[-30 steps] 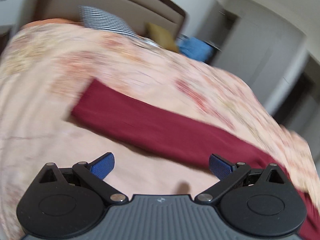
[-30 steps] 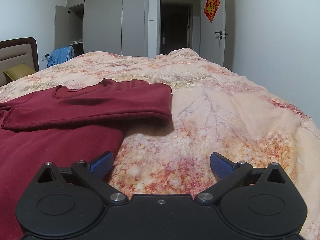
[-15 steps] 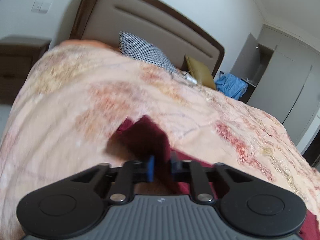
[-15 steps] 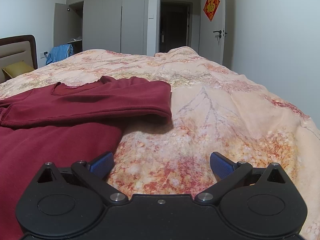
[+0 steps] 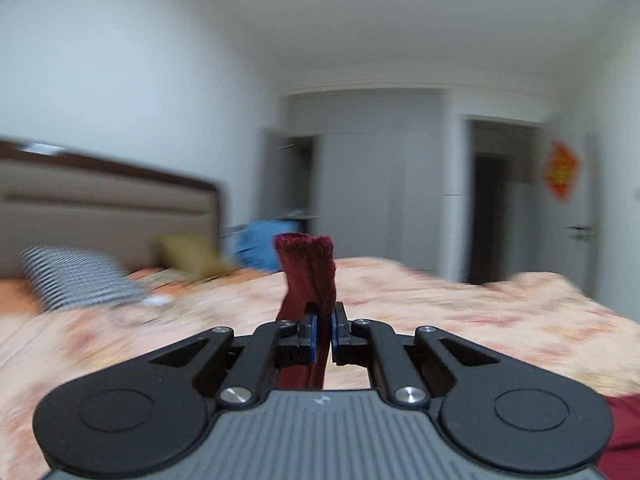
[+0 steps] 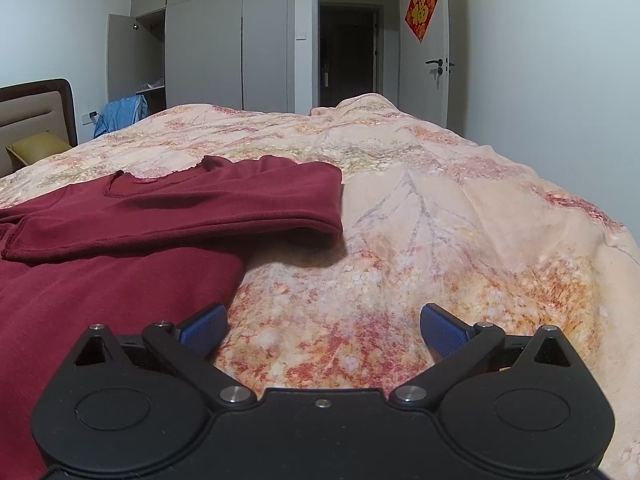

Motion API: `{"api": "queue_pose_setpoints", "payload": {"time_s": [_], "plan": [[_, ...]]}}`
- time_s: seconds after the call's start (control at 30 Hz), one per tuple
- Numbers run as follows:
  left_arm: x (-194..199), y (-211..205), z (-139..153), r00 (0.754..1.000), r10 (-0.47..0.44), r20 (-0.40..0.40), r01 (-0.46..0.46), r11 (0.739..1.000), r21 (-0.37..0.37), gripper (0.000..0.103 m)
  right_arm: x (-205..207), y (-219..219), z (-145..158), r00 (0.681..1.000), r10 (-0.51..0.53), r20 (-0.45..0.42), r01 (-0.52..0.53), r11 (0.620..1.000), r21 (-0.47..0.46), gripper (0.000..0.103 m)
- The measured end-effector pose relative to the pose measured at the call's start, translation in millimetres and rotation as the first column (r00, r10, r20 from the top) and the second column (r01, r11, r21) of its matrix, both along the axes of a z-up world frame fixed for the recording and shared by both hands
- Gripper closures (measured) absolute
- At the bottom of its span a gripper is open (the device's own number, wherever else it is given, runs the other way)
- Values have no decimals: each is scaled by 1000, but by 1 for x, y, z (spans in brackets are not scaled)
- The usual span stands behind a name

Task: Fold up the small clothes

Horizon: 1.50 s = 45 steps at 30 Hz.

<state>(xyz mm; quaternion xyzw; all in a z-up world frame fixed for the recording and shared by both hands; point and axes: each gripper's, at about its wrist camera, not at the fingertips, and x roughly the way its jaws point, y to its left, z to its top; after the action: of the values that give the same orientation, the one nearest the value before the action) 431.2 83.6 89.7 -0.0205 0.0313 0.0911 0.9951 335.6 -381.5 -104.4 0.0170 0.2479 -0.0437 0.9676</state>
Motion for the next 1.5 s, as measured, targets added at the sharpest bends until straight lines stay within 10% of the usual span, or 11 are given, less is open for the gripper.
{"api": "queue_pose_setpoints", "payload": {"time_s": [0.4,0.73,0.9,1.03,1.5], "plan": [[39,-196,-66,900,-407,-156,416,909,29,96,-1,-2,-1,1000,3,3,-3,1000,15,0],[41,-214,-130,794,-509,-333,510,855,-92,93,-1,-2,-1,1000,4,4,-4,1000,18,0],[27,-193,-117,776,-539,-327,515,841,-166,30,0,-2,-1,1000,4,3,-4,1000,17,0],[14,-183,-109,758,-568,-321,545,822,-167,20,0,-1,-2,1000,2,0,-2,1000,11,0],[-4,-30,-113,871,-262,-416,220,964,-148,5,2,-2,27,995,64,71,-70,994,86,1]]}}
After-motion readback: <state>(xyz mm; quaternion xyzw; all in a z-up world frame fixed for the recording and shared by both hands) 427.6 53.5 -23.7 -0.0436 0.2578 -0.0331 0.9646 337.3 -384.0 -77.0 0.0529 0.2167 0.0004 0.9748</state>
